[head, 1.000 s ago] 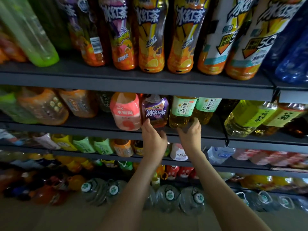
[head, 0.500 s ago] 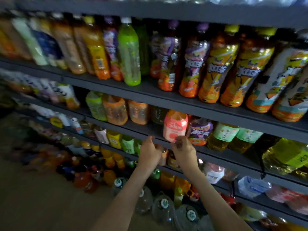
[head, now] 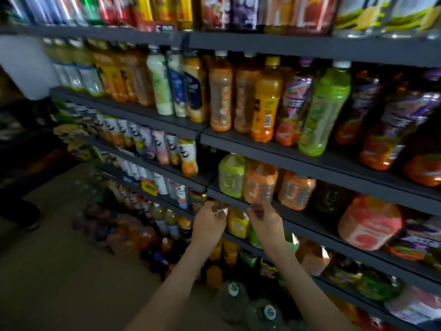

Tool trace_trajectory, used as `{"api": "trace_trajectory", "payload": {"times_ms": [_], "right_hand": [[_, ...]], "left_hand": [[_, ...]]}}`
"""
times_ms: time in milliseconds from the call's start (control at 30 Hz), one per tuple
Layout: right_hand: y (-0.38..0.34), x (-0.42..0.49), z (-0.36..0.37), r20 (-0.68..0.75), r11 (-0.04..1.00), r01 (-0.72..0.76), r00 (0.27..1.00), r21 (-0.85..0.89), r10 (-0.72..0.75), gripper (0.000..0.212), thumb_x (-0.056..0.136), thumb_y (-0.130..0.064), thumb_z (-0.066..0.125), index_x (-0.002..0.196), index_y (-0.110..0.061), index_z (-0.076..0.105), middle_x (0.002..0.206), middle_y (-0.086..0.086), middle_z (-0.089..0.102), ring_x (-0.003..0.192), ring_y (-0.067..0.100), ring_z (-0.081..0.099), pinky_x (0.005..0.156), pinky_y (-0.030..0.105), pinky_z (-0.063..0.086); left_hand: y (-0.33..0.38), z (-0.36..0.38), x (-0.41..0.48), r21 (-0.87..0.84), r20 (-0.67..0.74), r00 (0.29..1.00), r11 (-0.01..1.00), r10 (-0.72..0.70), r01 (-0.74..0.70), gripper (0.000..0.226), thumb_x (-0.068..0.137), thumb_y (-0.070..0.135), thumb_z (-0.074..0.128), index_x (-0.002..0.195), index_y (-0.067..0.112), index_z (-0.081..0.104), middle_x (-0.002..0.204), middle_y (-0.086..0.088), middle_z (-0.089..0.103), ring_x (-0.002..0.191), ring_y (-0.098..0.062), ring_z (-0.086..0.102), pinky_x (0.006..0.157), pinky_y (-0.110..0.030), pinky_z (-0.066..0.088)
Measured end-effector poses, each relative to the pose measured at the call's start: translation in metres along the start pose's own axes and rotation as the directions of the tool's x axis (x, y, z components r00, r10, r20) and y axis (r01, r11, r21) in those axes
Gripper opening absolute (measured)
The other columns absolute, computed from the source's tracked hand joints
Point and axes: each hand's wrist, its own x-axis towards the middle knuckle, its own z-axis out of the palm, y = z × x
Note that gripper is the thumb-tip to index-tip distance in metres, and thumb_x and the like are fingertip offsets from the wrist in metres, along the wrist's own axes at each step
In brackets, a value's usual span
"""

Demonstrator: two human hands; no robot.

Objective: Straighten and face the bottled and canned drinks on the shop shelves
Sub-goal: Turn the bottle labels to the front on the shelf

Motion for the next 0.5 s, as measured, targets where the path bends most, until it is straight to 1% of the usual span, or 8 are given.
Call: {"api": "trace_trajectory", "payload": {"times_ms": [33, 67, 100, 167, 233, 300, 400, 500], "right_hand": [[-0.014, 0.006, 0.016, 0.0, 1.0, 0.009, 1.0, 0.012, -0.009, 0.016, 0.092, -0.013, 0.059, 0.107, -0.006, 0.059, 0.084, -0.005, 0.055, 0.082, 0.015, 0.058, 0.066, 0.009, 0.04], [-0.029, 0.013, 0.031, 0.003, 1.0, 0.006, 1.0, 0.026, -0.006, 0.017, 0.092, -0.014, 0.059, 0.107, -0.006, 0.059, 0.084, -0.006, 0.055, 0.082, 0.013, 0.056, 0.067, 0.011, 0.04], [-0.043, 0.019, 0.045, 0.009, 0.999, 0.0, 1.0, 0.036, 0.0, 0.017, 0.093, -0.014, 0.058, 0.108, -0.006, 0.059, 0.086, -0.004, 0.056, 0.082, 0.012, 0.055, 0.069, 0.014, 0.041], [-0.067, 0.033, 0.07, 0.018, 0.999, 0.007, 1.0, 0.044, -0.007, 0.019, 0.093, -0.015, 0.057, 0.11, -0.007, 0.058, 0.09, -0.001, 0.057, 0.084, 0.013, 0.055, 0.072, 0.019, 0.042], [-0.088, 0.048, 0.092, 0.024, 0.998, 0.049, 0.998, 0.05, -0.05, 0.018, 0.093, -0.015, 0.057, 0.11, -0.008, 0.058, 0.093, -0.001, 0.058, 0.088, 0.015, 0.058, 0.074, 0.02, 0.044], [-0.109, 0.064, 0.11, 0.021, 0.993, 0.1, 0.995, 0.06, -0.101, 0.017, 0.093, -0.016, 0.058, 0.109, -0.011, 0.058, 0.093, -0.003, 0.058, 0.088, 0.013, 0.058, 0.073, 0.017, 0.044], [-0.143, 0.094, 0.135, 0.007, 0.983, 0.156, 0.988, 0.092, -0.157, 0.015, 0.092, -0.017, 0.059, 0.106, -0.014, 0.058, 0.092, -0.005, 0.06, 0.084, 0.007, 0.057, 0.069, 0.01, 0.042], [-0.183, 0.129, 0.16, -0.006, 0.964, 0.214, 0.976, 0.156, -0.216, 0.013, 0.091, -0.016, 0.06, 0.105, -0.015, 0.059, 0.092, -0.007, 0.061, 0.08, 0.0, 0.055, 0.066, 0.003, 0.041]], "left_hand": [[-0.006, -0.018, 0.009, 0.002, -0.01, 1.0, 1.0, -0.001, 0.001, 0.018, 0.097, 0.022, 0.05, 0.113, 0.015, 0.054, 0.093, 0.008, 0.056, 0.081, -0.009, 0.05, 0.069, -0.024, 0.042], [-0.011, -0.036, 0.019, 0.009, -0.022, 1.0, 1.0, 0.001, -0.001, 0.014, 0.097, 0.022, 0.05, 0.109, 0.016, 0.053, 0.089, 0.008, 0.055, 0.081, -0.011, 0.052, 0.069, -0.025, 0.042], [-0.015, -0.053, 0.028, 0.018, -0.035, 0.999, 1.0, 0.006, -0.005, 0.014, 0.097, 0.023, 0.049, 0.109, 0.017, 0.053, 0.09, 0.006, 0.056, 0.084, -0.014, 0.055, 0.069, -0.026, 0.043], [-0.025, -0.082, 0.048, 0.029, -0.055, 0.998, 1.0, 0.005, -0.003, 0.02, 0.097, 0.025, 0.048, 0.115, 0.017, 0.053, 0.096, 0.001, 0.059, 0.088, -0.017, 0.057, 0.068, -0.026, 0.042], [-0.032, -0.109, 0.069, 0.01, -0.074, 0.997, 1.0, -0.003, 0.003, 0.025, 0.098, 0.027, 0.047, 0.12, 0.017, 0.051, 0.101, 0.002, 0.058, 0.084, -0.014, 0.053, 0.067, -0.023, 0.041], [-0.035, -0.134, 0.09, -0.048, -0.103, 0.995, 0.999, -0.002, -0.003, 0.028, 0.098, 0.027, 0.049, 0.123, 0.015, 0.05, 0.105, 0.004, 0.058, 0.087, -0.012, 0.051, 0.07, -0.022, 0.041], [-0.034, -0.171, 0.123, -0.129, -0.149, 0.989, 0.991, 0.011, -0.031, 0.029, 0.098, 0.022, 0.049, 0.125, 0.013, 0.05, 0.103, 0.005, 0.054, 0.09, -0.011, 0.05, 0.075, -0.02, 0.041], [-0.031, -0.211, 0.163, -0.179, -0.218, 0.975, 0.98, 0.051, -0.091, 0.028, 0.097, 0.023, 0.05, 0.123, 0.014, 0.051, 0.114, 0.0, 0.058, 0.089, -0.009, 0.05, 0.076, -0.019, 0.04]]}}
